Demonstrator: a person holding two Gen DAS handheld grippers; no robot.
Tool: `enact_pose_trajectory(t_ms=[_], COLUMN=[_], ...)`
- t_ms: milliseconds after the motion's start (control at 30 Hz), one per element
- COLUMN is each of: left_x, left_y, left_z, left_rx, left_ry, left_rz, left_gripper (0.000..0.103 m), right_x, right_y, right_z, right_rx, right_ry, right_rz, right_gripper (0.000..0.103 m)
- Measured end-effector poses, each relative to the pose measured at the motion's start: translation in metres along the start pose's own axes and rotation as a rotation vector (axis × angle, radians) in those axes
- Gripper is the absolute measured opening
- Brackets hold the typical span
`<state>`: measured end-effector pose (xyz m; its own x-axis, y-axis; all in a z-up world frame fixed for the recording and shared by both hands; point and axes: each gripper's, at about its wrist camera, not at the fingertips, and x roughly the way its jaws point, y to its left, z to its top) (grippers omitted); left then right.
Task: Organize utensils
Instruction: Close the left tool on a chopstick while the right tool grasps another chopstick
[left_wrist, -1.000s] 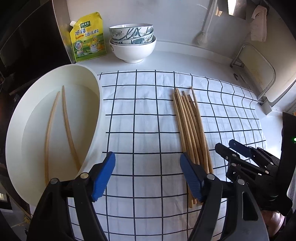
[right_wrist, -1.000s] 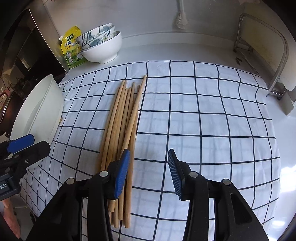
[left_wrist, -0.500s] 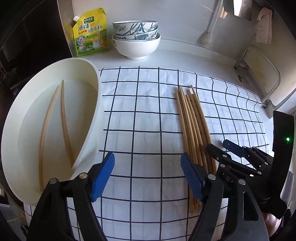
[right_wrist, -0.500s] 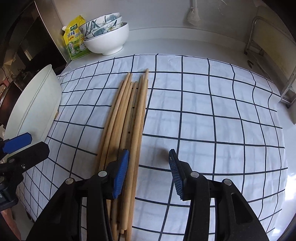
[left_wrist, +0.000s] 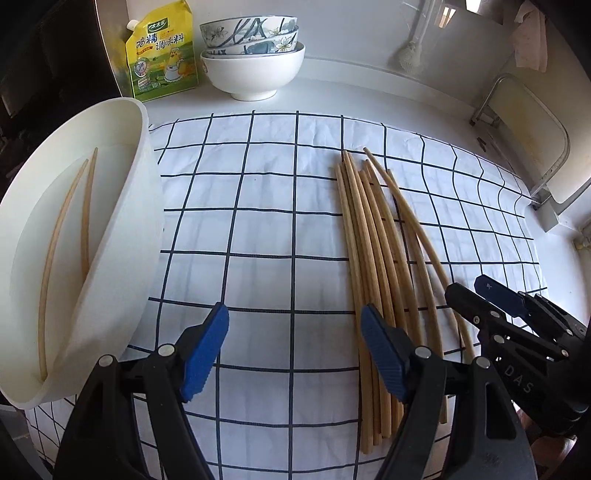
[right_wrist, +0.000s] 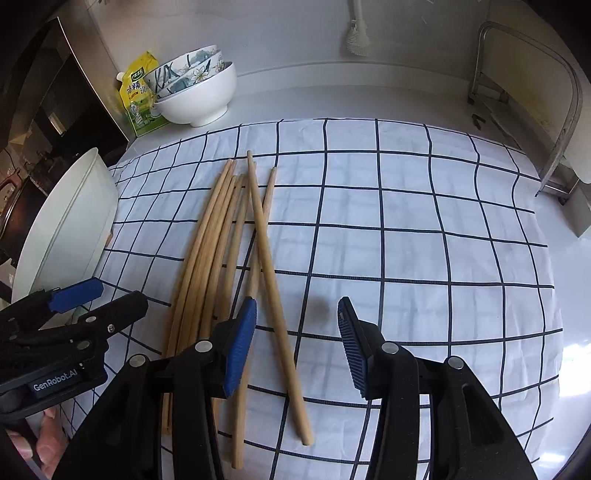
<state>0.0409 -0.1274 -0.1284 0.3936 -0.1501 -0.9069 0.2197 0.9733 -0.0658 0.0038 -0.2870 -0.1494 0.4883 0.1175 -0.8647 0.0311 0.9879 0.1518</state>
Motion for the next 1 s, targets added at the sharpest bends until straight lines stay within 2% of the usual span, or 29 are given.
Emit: enact_pose_trajectory(t_ms=[467,933,1000], left_x=[0.012,0.016,0.018], left_y=[-0.006,-0.012,-0.010], left_z=[-0.004,-0.008,-0.010], left_rx=[0.009,0.036,0.033], left_ry=[0.012,0.004,0.017], left_rz=[0.009,0.039,0.045], left_gripper=[0.073,0.075,0.079], right_x=[0.007,0.005,0.005], right_y=[-0.014,-0.022,-0.021], right_z=[0.004,0.003,0.002], right_rx=[-0.008,-0.010,-0.014], right_ry=[-0.014,-0.020,-0.019], right_rz=[-0.058,-0.055,-0.056], right_gripper=[0.044,0.044,0.044])
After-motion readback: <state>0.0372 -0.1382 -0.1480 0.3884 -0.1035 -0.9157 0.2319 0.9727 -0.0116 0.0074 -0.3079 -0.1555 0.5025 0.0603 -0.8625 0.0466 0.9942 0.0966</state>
